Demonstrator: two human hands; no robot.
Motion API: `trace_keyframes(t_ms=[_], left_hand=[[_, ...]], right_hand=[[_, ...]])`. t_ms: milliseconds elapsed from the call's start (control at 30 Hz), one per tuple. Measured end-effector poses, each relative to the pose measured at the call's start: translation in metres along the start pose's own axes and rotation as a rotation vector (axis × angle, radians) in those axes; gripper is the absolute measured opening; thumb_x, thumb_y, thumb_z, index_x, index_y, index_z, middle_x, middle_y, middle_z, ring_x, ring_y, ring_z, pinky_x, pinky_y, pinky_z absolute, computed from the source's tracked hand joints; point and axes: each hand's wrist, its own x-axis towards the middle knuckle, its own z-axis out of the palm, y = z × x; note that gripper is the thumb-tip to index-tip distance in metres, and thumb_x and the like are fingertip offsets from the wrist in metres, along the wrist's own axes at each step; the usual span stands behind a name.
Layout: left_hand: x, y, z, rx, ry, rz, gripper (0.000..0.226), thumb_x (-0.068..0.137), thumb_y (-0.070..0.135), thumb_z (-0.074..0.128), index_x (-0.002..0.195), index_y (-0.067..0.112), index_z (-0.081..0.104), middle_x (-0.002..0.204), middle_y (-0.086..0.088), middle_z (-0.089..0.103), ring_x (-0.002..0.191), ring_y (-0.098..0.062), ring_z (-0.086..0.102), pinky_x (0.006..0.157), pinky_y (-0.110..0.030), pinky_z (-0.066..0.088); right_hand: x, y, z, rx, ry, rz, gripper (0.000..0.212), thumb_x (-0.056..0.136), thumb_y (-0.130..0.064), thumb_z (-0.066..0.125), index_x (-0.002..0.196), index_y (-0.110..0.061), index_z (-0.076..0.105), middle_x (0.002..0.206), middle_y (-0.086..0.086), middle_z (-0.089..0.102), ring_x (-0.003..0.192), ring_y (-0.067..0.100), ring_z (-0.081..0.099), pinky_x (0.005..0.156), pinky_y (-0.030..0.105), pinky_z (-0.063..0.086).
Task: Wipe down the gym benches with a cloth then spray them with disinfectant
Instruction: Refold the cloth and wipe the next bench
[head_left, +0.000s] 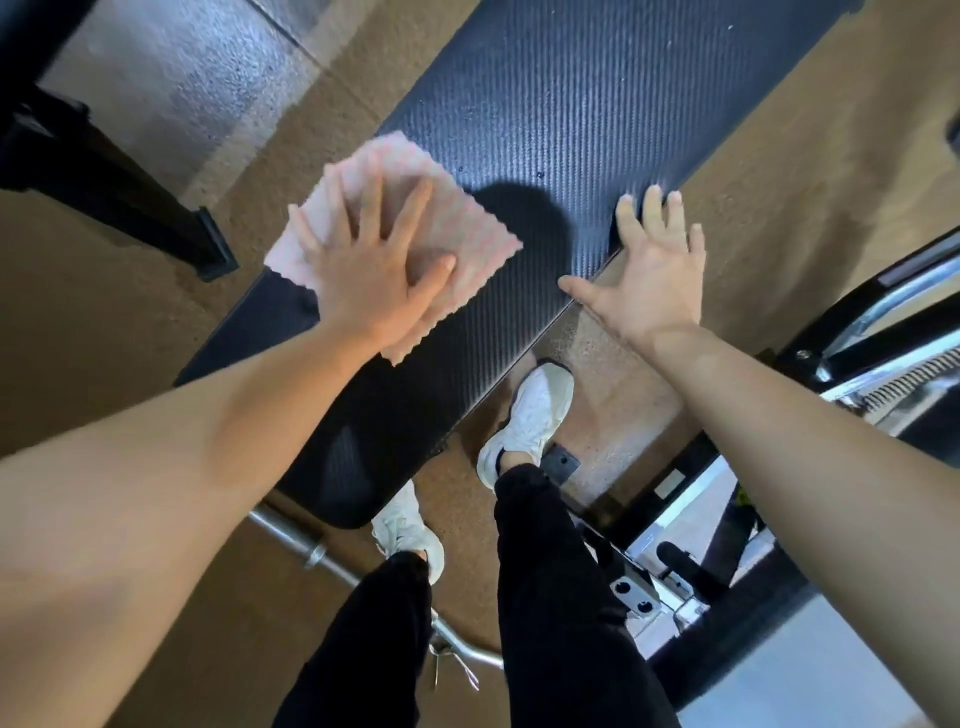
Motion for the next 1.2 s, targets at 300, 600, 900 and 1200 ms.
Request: trace_keyframes(t_ms=[300, 600, 900, 1200], left_hand=[[0.02, 0.065, -0.002, -0.028, 0.0, -0.075, 0.075, 0.101, 0.064, 0.017, 0.165, 0.024, 0.009, 0.171, -0.019, 0.008, 0.157, -0.046, 0.003, 0.12, -0.073, 0.004], [-0.021, 0.116, 0.019, 0.126, -0.097, 0.394, 0.079, 0.099, 0.074, 0.013, 0.166, 0.032, 0.002, 0.173, -0.015, -0.007, 0.156, -0.05, -0.004, 0.117, -0.074, 0.011], [0.083, 0.091, -0.018, 0.012, -0.058, 0.112, 0.071, 0.1, 0.073, 0.023, 0.163, 0.044, 0.007, 0.173, -0.011, -0.007, 0.157, -0.045, -0.007, 0.118, -0.074, -0.004], [0.13, 0.124, -0.032, -0.016, -0.024, -0.152, 0.077, 0.101, 0.067, 0.008, 0.163, 0.026, -0.013, 0.172, -0.017, -0.009, 0.156, -0.047, -0.009, 0.119, -0.074, 0.002]], right_hand=[[0.006, 0.022, -0.007, 0.152, -0.053, -0.092, 0.088, 0.085, -0.058, 0.071, 0.156, -0.017, 0.036, 0.166, 0.01, 0.026, 0.156, 0.026, 0.013, 0.123, 0.054, 0.024], [0.03, 0.066, -0.035, 0.559, 0.106, -0.022, 0.062, 0.09, -0.031, 0.077, 0.145, -0.014, 0.055, 0.149, 0.001, 0.054, 0.14, 0.014, 0.047, 0.112, 0.003, 0.019], [0.099, 0.087, -0.061, 0.192, 0.034, 0.017, 0.092, 0.093, -0.054, 0.063, 0.161, -0.014, 0.017, 0.171, 0.007, 0.005, 0.158, 0.026, 0.0, 0.127, 0.046, 0.01], [0.123, 0.102, -0.065, 0.1, -0.09, -0.029, 0.103, 0.088, -0.065, 0.063, 0.162, -0.015, 0.013, 0.171, 0.009, 0.005, 0.157, 0.029, 0.003, 0.126, 0.048, 0.015]])
